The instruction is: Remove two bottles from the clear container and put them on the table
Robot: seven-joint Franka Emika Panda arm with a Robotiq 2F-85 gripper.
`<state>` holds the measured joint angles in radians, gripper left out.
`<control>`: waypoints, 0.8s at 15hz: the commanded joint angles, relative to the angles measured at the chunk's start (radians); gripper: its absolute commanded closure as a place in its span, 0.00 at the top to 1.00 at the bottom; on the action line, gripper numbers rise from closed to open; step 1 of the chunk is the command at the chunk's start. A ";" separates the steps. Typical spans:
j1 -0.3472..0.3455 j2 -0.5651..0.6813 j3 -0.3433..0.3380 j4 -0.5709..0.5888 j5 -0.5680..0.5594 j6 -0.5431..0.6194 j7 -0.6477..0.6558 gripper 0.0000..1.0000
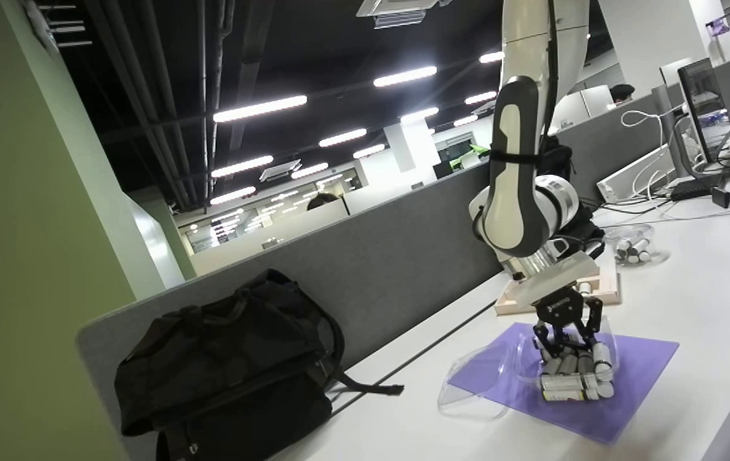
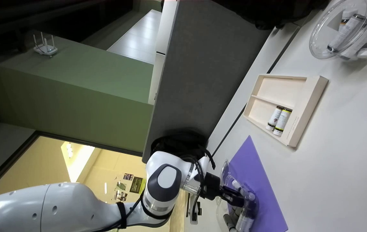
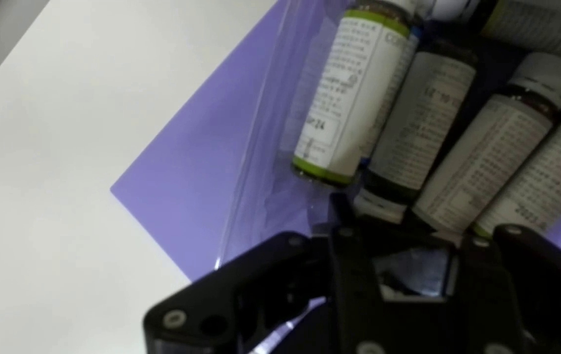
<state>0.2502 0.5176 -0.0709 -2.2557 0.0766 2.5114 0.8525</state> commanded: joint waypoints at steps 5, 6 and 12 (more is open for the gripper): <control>-0.044 -0.149 0.054 -0.016 0.041 -0.150 -0.053 0.03; -0.047 -0.166 0.058 -0.017 0.043 -0.158 -0.057 0.03; -0.066 -0.178 0.069 -0.004 0.054 -0.216 -0.056 0.39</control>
<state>0.2048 0.3489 -0.0152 -2.2540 0.1185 2.3269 0.7982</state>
